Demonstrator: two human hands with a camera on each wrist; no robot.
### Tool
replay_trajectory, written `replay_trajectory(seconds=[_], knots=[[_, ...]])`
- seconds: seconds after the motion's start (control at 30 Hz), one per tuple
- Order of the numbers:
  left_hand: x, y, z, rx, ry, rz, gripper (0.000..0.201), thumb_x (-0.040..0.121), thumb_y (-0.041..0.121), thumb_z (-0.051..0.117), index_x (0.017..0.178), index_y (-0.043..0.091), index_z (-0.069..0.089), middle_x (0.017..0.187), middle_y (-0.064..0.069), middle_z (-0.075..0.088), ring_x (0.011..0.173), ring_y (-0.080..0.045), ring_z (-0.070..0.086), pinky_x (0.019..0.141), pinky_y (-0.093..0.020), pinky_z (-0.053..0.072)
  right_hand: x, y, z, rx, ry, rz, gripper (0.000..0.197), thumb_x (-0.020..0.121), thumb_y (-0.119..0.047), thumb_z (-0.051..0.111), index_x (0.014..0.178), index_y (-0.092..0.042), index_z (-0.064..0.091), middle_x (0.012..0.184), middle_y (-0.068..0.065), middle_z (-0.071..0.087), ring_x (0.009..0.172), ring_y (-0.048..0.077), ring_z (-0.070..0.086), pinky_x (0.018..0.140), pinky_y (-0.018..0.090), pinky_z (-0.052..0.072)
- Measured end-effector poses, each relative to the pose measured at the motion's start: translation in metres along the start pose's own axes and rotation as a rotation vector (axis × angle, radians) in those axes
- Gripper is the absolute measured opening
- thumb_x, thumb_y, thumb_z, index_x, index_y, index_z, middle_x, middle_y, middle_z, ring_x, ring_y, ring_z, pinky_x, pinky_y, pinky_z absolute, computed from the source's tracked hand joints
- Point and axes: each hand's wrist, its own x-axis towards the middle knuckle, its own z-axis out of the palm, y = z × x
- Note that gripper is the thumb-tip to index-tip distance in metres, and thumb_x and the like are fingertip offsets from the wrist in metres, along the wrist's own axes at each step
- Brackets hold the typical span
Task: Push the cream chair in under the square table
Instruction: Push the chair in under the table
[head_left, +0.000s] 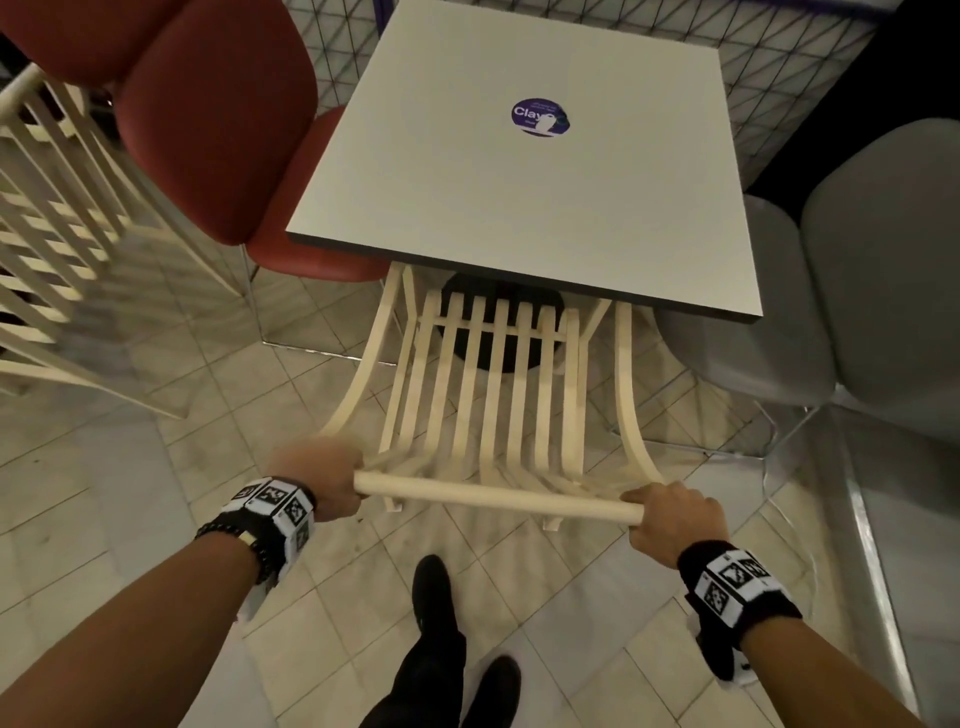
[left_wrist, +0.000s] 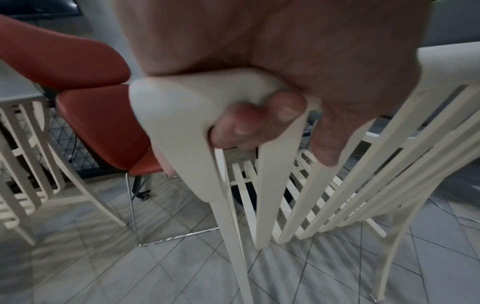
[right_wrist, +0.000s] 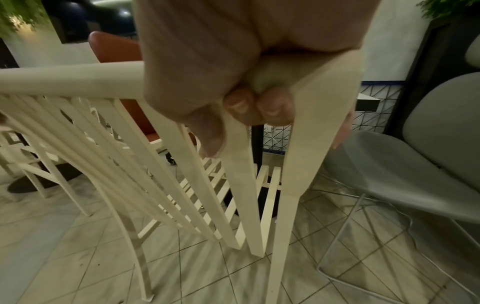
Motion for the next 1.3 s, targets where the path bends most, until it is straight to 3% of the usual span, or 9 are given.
replay_trajectory(seconds=[0.13,0.23,0.33,0.43,0.57,0.73,0.9,1.07,1.3], knots=[[0.012,0.005,-0.013,0.024,0.03,-0.006,0.036,0.078,0.042,0.059,0.113,0.038,0.063,0.104,0.003,0.067,0.095,-0.022,0.064,0.082,-0.036,0.05,0.02,0.005,-0.013,0.001,0.012,-0.006,0.035,0.075,-0.033,0.058,0.109,-0.041,0.062,0.087,-0.001,0.065,0.082,0.023,0.062,0.08,0.041,0.053],[0.021,0.011,-0.015,0.031,0.061,0.013,0.033,0.079,0.041,0.057,0.111,0.037,0.063,0.101,0.002,0.067,0.09,-0.023,0.063,0.073,-0.033,0.044,0.034,0.013,-0.015,-0.009,0.032,-0.01,0.031,0.074,-0.034,0.057,0.103,-0.041,0.065,0.078,-0.003,0.062,0.07,0.022,0.056,0.068,0.035,0.051],[0.02,0.012,-0.014,0.031,0.081,0.017,0.033,0.077,0.043,0.057,0.11,0.037,0.064,0.099,0.001,0.066,0.088,-0.024,0.063,0.074,-0.035,0.045,0.034,0.014,-0.015,-0.013,0.056,-0.026,0.029,0.073,-0.036,0.057,0.1,-0.041,0.065,0.08,-0.005,0.064,0.069,0.021,0.056,0.061,0.032,0.043],[0.017,0.011,-0.014,0.026,0.08,0.012,0.034,0.077,0.042,0.058,0.11,0.037,0.065,0.1,0.0,0.067,0.09,-0.025,0.063,0.08,-0.037,0.048,0.027,0.01,-0.017,0.013,0.058,0.004,0.026,0.074,-0.035,0.057,0.098,-0.041,0.066,0.079,-0.004,0.063,0.075,0.023,0.06,0.065,0.034,0.046],[0.021,0.005,-0.013,0.073,0.077,0.037,0.037,0.077,0.04,0.058,0.113,0.039,0.063,0.103,0.001,0.067,0.092,-0.023,0.064,0.08,-0.036,0.048,0.013,0.001,-0.009,0.031,0.013,0.043,0.028,0.074,-0.032,0.056,0.099,-0.04,0.065,0.077,-0.004,0.059,0.072,0.022,0.055,0.08,0.041,0.05],[0.039,0.002,-0.031,0.068,0.067,0.042,0.034,0.075,0.037,0.058,0.109,0.039,0.065,0.096,0.003,0.067,0.085,-0.022,0.063,0.079,-0.036,0.052,0.024,-0.004,-0.019,0.033,0.003,0.063,0.033,0.074,-0.032,0.058,0.105,-0.041,0.064,0.075,-0.003,0.054,0.075,0.025,0.059,0.08,0.042,0.052],[0.066,0.004,-0.052,0.059,0.102,0.021,0.031,0.076,0.034,0.059,0.105,0.037,0.067,0.083,0.005,0.057,0.074,-0.022,0.052,0.076,-0.036,0.048,0.064,0.001,-0.029,0.057,0.034,0.064,0.028,0.07,-0.039,0.057,0.095,-0.032,0.066,0.078,-0.001,0.063,0.071,0.024,0.06,0.072,0.041,0.055],[0.072,0.005,-0.056,0.061,0.112,0.02,0.031,0.076,0.038,0.059,0.106,0.038,0.067,0.086,0.004,0.061,0.082,-0.024,0.06,0.078,-0.038,0.05,0.076,0.004,-0.036,0.037,0.011,0.059,0.027,0.07,-0.041,0.058,0.09,-0.024,0.063,0.076,-0.001,0.061,0.066,0.023,0.059,0.067,0.038,0.056],[0.069,0.006,-0.055,0.062,0.121,0.024,0.029,0.078,0.037,0.058,0.105,0.036,0.067,0.087,0.003,0.057,0.09,-0.026,0.061,0.081,-0.038,0.049,0.067,0.001,-0.039,0.068,0.071,0.115,0.03,0.076,-0.041,0.062,0.104,-0.032,0.065,0.08,-0.002,0.06,0.071,0.022,0.054,0.077,0.042,0.054]])
